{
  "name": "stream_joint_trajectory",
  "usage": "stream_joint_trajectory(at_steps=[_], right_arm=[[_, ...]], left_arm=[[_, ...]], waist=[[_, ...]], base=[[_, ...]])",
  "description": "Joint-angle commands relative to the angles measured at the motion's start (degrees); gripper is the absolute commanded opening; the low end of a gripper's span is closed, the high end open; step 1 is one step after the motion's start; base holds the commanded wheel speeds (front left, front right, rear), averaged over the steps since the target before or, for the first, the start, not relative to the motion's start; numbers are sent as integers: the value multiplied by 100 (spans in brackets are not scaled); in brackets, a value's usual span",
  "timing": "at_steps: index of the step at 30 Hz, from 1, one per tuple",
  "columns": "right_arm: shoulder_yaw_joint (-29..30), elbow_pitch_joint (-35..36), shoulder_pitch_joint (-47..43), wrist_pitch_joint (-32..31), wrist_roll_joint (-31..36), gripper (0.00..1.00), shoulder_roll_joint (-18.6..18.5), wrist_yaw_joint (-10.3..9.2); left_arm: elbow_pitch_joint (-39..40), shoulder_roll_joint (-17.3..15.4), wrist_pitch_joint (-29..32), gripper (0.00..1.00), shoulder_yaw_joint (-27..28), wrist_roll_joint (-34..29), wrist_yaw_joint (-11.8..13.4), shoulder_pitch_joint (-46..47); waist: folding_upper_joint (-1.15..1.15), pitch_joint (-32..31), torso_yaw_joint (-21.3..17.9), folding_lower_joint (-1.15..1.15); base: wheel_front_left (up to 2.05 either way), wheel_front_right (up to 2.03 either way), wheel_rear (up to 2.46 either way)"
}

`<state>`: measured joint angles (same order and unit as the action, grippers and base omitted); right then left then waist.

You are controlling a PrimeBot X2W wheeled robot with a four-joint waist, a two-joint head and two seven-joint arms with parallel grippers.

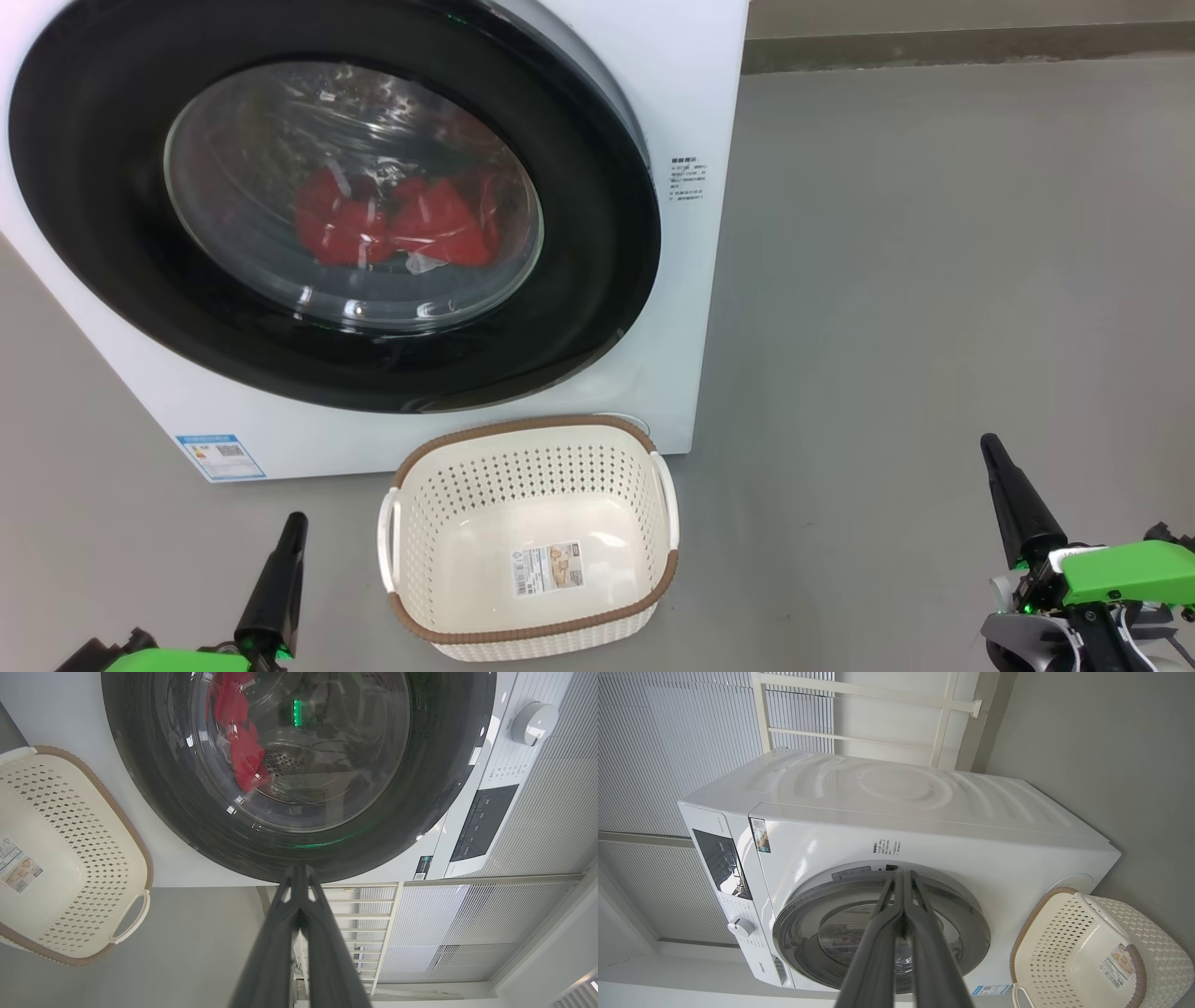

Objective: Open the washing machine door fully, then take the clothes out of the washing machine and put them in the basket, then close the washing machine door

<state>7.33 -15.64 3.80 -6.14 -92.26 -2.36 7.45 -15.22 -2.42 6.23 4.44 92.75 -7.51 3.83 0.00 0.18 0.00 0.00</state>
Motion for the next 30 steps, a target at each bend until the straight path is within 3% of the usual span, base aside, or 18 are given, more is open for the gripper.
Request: stream_joint_trajectory(at_steps=[1,30], right_arm=[[-84,162,238,-33,7,0,-52,3],[-84,162,238,-33,7,0,-52,3]], left_arm=[[119,-45,24,0,205,-57,2,236],[119,-45,23,0,205,-57,2,236]], waist=[[0,0,0,0],[0,0,0,0]], base=[[0,0,0],[0,0,0]])
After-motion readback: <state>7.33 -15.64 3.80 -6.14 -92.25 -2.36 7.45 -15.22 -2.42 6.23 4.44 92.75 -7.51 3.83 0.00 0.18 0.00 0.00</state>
